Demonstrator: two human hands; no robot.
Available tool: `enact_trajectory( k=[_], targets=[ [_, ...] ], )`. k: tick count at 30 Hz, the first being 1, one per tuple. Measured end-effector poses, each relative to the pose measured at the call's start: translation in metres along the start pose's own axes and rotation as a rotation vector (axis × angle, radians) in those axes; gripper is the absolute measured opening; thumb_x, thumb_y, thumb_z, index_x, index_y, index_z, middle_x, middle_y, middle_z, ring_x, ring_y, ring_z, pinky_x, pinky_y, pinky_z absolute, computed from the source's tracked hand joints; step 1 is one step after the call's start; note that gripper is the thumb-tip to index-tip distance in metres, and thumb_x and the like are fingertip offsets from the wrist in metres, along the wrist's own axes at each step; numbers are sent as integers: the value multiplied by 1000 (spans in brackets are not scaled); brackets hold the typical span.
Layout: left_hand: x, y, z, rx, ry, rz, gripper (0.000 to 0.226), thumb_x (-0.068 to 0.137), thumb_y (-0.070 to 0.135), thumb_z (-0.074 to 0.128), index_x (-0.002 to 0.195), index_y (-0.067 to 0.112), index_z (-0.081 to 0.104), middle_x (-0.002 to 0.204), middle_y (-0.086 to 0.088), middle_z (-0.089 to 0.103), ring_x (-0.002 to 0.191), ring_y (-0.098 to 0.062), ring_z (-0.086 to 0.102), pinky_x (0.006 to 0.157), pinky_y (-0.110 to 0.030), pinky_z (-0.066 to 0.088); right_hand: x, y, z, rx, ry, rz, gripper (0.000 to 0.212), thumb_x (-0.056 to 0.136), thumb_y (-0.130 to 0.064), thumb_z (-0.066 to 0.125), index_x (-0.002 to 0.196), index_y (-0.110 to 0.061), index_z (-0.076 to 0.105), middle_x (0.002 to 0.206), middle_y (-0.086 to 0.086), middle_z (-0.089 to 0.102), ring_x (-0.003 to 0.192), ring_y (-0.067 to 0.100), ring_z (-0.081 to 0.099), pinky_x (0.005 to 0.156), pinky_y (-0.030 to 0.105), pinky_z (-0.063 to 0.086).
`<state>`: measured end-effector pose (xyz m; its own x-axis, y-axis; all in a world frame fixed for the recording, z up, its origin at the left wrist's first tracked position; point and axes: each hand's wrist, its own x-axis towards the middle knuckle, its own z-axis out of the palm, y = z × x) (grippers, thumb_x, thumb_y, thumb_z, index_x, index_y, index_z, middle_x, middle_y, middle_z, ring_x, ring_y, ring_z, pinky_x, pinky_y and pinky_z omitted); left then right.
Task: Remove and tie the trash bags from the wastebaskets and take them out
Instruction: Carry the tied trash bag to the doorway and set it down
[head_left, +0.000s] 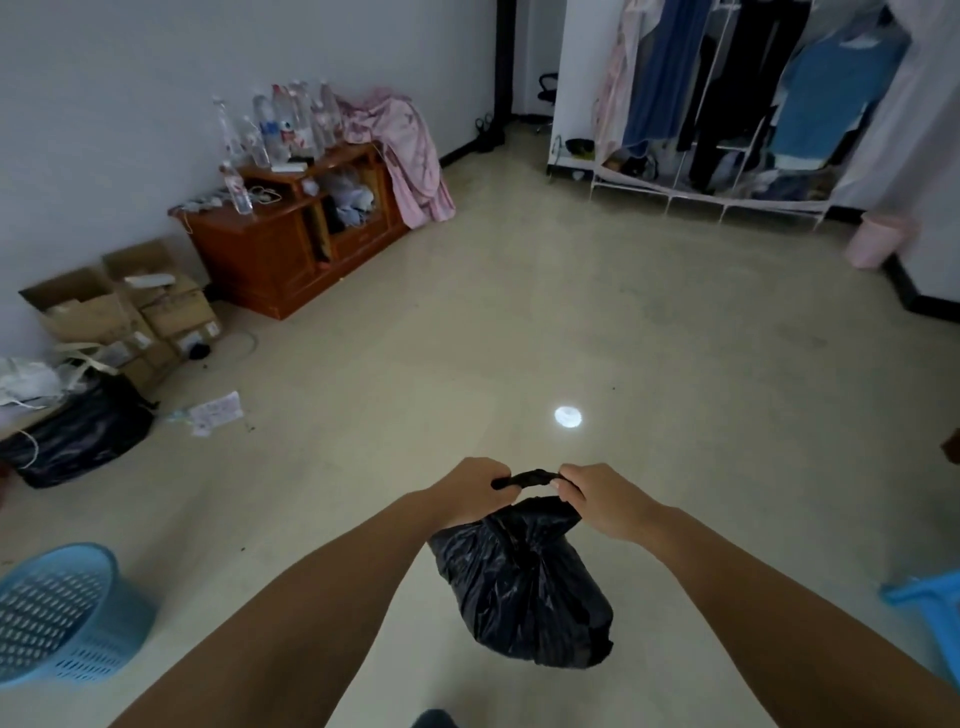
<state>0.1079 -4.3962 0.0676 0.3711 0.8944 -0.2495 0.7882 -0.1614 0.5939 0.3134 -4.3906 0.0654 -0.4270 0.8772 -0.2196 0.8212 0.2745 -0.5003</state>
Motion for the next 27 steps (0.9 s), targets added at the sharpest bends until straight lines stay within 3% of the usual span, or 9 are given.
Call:
enact_trajectory(
  k=[10, 16, 23, 27],
  targets=[
    [210, -68, -128, 25, -22, 31, 27, 94, 28, 48, 75, 10, 50, 61, -1, 41, 53, -13, 36, 51, -25, 24, 234, 38, -80, -23, 66, 20, 30, 99, -28, 37, 73, -14, 43, 60, -2, 45, 51, 15, 39, 50, 25, 28],
    [327, -103, -201, 90, -46, 53, 31, 94, 29, 47, 68, 13, 45, 58, 1, 38, 53, -14, 35, 52, -26, 23, 353, 51, -129, -2, 70, 47, 36, 100, -27, 36, 64, -24, 33, 60, -1, 42, 52, 15, 36, 51, 26, 26],
    [476, -134, -255, 101, -70, 54, 27, 95, 28, 46, 75, 10, 49, 59, 0, 39, 53, -13, 35, 51, -26, 22, 501, 109, -180, -8, 49, 48, 36, 100, -27, 36, 63, -25, 34, 60, -2, 42, 52, 15, 38, 50, 25, 26],
    [573, -146, -283, 83, -58, 5, 27, 95, 28, 47, 76, 9, 50, 60, 2, 40, 53, -11, 35, 51, -25, 23, 589, 152, -216, -11, 28, 44, 30, 99, -29, 35, 72, -16, 42, 61, -1, 44, 53, 16, 40, 51, 27, 29]
  ],
)
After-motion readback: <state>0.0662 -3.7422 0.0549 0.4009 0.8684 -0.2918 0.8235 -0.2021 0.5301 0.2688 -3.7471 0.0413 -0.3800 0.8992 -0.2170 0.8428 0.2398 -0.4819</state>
